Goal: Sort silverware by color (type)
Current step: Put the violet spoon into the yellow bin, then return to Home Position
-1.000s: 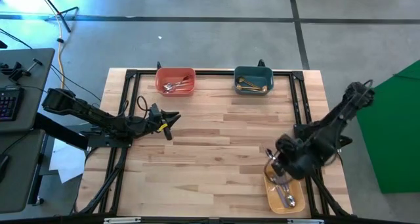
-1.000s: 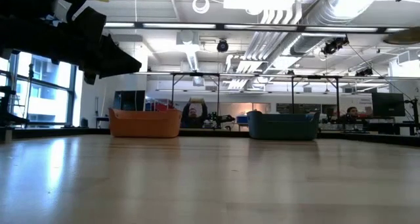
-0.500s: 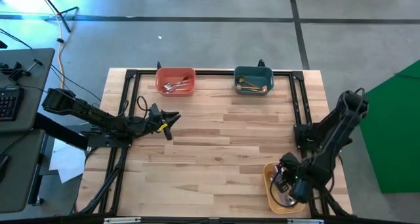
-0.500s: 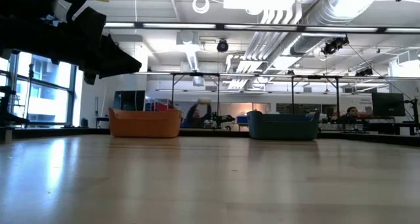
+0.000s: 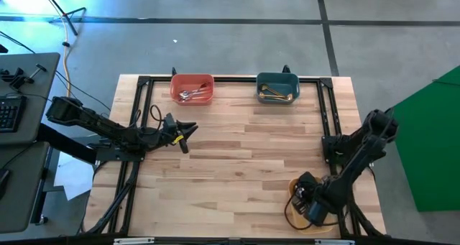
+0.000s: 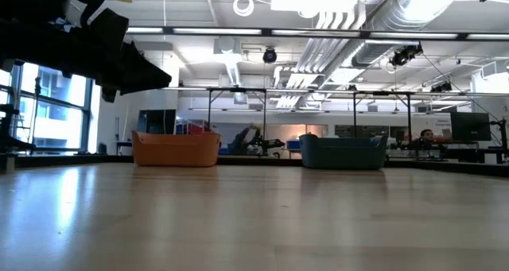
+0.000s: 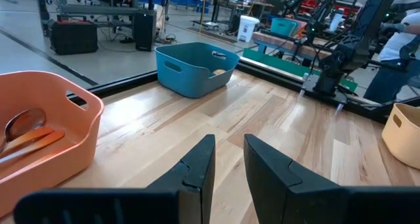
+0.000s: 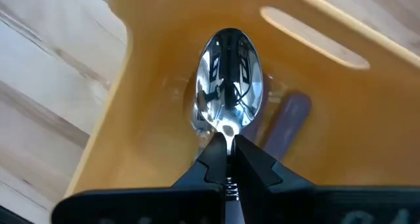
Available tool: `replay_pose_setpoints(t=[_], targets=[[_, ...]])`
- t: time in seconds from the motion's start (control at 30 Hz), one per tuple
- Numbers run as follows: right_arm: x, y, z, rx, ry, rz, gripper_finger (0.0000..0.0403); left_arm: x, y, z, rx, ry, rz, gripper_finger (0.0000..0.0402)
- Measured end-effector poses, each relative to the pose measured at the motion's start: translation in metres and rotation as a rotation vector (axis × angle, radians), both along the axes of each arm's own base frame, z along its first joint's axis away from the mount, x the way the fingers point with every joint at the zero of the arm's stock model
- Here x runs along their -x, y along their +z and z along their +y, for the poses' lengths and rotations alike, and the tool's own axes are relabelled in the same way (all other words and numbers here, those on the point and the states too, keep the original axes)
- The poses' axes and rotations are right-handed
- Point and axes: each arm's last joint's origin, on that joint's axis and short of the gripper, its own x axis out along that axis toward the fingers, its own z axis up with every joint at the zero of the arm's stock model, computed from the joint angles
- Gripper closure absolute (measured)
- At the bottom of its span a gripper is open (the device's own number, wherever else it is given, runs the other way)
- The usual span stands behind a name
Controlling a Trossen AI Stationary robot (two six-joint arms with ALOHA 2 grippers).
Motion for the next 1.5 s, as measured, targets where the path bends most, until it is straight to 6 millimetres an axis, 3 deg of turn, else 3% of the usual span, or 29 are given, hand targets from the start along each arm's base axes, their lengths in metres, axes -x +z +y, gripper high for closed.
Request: replay_pose_setpoints(t=[0.37,0.63,0.77,0.97,1.2,1.5], targets=[[-0.016,-0.003,-0.008,0.015,0.186,0.008,0.0392,0.000,-0.001,-0.002,0.005,-0.054,0.013,0.0332],[-0.027,-0.002,-0.015,0.006,0.246,0.003,0.0315,0.000,-0.004,-0.003,-0.003,-0.098,0.054,0.0332],[-0.029,0.001,-0.018,-0.056,0.296,0.047,0.0297,-0.001,-0.005,-0.003,-0.025,-0.111,0.068,0.0332],[-0.029,0.015,-0.025,-0.075,0.475,0.010,0.0322,-0.001,-0.005,-0.004,-0.034,-0.168,0.077,0.0332],[-0.043,0.033,-0.048,0.148,0.784,-0.154,0.0395,-0.002,-0.005,-0.007,-0.045,-0.251,0.087,0.0339],[-0.080,0.063,-0.093,0.439,1.079,-0.350,0.0401,-0.003,-0.003,0.000,-0.138,-0.268,0.104,0.0376]])
